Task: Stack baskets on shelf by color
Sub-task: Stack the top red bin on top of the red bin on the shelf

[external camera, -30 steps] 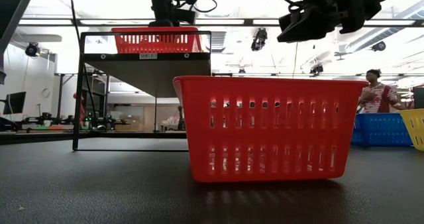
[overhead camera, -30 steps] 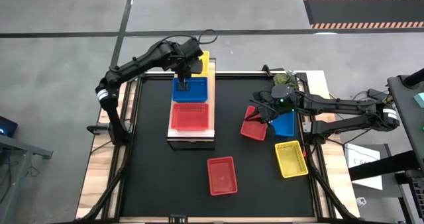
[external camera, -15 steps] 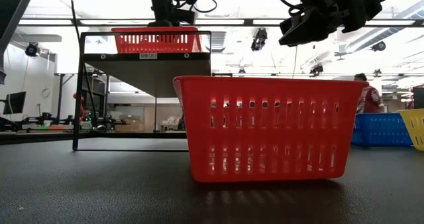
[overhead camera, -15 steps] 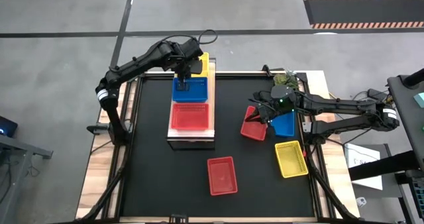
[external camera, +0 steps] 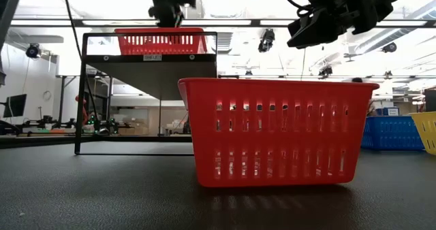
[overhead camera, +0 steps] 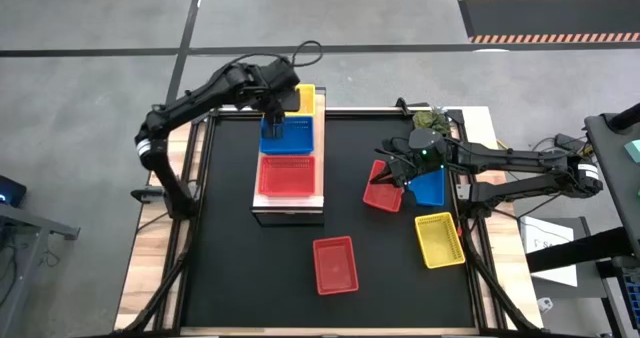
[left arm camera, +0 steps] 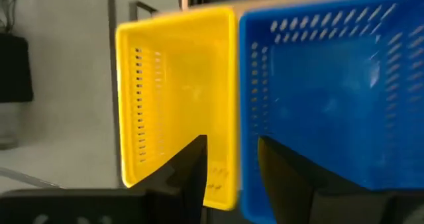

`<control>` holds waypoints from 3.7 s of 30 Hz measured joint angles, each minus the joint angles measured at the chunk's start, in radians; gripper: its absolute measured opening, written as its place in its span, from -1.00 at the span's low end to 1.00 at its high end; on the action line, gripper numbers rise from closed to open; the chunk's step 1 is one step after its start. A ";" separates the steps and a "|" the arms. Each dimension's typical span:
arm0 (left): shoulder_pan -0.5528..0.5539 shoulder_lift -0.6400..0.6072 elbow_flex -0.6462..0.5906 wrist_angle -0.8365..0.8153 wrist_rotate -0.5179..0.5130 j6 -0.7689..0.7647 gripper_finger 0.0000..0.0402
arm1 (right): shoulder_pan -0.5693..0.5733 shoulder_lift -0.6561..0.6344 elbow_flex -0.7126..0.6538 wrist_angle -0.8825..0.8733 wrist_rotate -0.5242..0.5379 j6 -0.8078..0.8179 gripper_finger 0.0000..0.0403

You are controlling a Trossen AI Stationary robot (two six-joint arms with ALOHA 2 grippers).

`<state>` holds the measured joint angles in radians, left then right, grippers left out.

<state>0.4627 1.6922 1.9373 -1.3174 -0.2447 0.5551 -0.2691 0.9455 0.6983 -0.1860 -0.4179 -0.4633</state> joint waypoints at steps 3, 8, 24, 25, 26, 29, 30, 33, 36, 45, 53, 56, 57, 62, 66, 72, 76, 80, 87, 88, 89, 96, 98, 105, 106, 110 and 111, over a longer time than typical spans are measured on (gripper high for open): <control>-0.061 -0.051 -0.005 0.010 0.012 -0.133 -0.41 | 0.000 0.000 -0.004 0.003 0.000 0.011 -0.96; -0.236 -0.158 -0.097 0.191 0.035 -0.230 -0.41 | 0.000 0.000 -0.024 0.037 0.000 0.035 -0.96; -0.682 -0.374 -0.692 1.100 -0.140 -0.228 -0.41 | 0.036 0.001 -0.062 0.117 0.013 0.256 -0.96; -0.690 -0.380 -0.716 1.133 -0.164 -0.222 -0.41 | 0.044 0.001 -0.057 0.117 0.039 0.288 -0.96; -0.695 -0.385 -0.733 1.145 -0.191 -0.214 -0.41 | 0.052 0.001 -0.051 0.117 0.073 0.317 -0.96; -0.703 -0.406 -0.766 1.155 -0.293 -0.200 -0.41 | 0.080 0.001 -0.028 0.104 0.206 0.409 -0.96; -0.703 -0.416 -0.774 1.150 -0.332 -0.200 -0.41 | 0.089 0.002 -0.016 0.088 0.249 0.443 -0.96; -0.704 -0.449 -0.798 1.132 -0.452 -0.199 -0.41 | 0.109 0.014 0.032 0.030 0.343 0.576 -0.96; -0.705 -0.498 -0.835 1.116 -0.514 -0.198 -0.41 | 0.125 0.035 0.084 -0.059 0.374 0.698 -0.96; -0.715 -0.663 -1.048 1.218 -0.520 -0.180 -0.41 | 0.233 0.155 0.237 -0.167 0.360 0.983 -0.96; -0.715 -0.778 -1.112 1.229 -0.520 -0.148 -0.41 | 0.256 0.352 0.501 -0.562 0.398 1.336 -0.96; -0.716 -0.811 -1.131 1.231 -0.520 -0.156 -0.41 | 0.256 0.455 0.619 -0.774 0.426 1.342 -0.95; -0.721 -0.819 -1.132 1.232 -0.520 -0.156 -0.41 | 0.256 0.491 0.658 -0.841 0.429 1.331 -0.95; -0.745 -0.859 -1.134 1.239 -0.519 -0.157 -0.41 | 0.248 0.641 0.787 -1.062 0.429 1.300 -0.77; -0.756 -0.871 -1.146 1.235 -0.520 -0.159 -0.41 | 0.242 0.717 0.829 -1.087 0.425 1.280 -0.48; -0.764 -0.867 -1.147 1.231 -0.520 -0.159 -0.41 | 0.241 0.772 0.827 -1.071 0.420 1.201 -0.05; -0.766 -0.870 -1.148 1.228 -0.520 -0.156 -0.41 | 0.245 0.771 0.813 -1.048 0.423 1.169 0.11; -0.766 -0.871 -1.148 1.229 -0.520 -0.157 -0.41 | 0.243 0.769 0.798 -1.023 0.547 1.314 0.15; -0.766 -0.871 -1.155 1.230 -0.519 -0.158 -0.41 | 0.243 0.766 0.727 -1.000 0.675 1.504 0.13; -0.766 -0.871 -1.155 1.230 -0.519 -0.158 -0.41 | 0.243 0.766 0.718 -0.988 0.678 1.517 0.13; -0.766 -0.872 -1.155 1.230 -0.520 -0.158 -0.41 | 0.243 0.766 0.708 -0.975 0.681 1.524 0.12; -0.766 -0.875 -1.155 1.224 -0.520 -0.157 -0.41 | 0.243 0.766 0.637 -0.877 0.683 1.565 0.12; -0.766 -0.875 -1.156 1.224 -0.519 -0.157 -0.41 | 0.243 0.766 0.614 -0.822 0.681 1.569 0.12; -0.766 -0.876 -1.156 1.224 -0.520 -0.157 -0.41 | 0.245 0.767 0.547 -0.750 0.681 1.616 0.12; -0.766 -0.876 -1.156 1.224 -0.520 -0.156 -0.41 | 0.245 0.767 0.541 -0.742 0.681 1.617 0.12; -0.766 -0.876 -1.156 1.223 -0.520 -0.156 -0.41 | 0.245 0.767 0.521 -0.696 0.681 1.626 0.09; -0.766 -0.876 -1.156 1.221 -0.520 -0.156 -0.41 | 0.245 0.767 0.520 -0.693 0.681 1.627 0.07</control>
<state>-0.3036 0.8158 0.7815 -0.0963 -0.7643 0.3992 -0.0238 1.7128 1.2186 -0.8791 0.2626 1.1633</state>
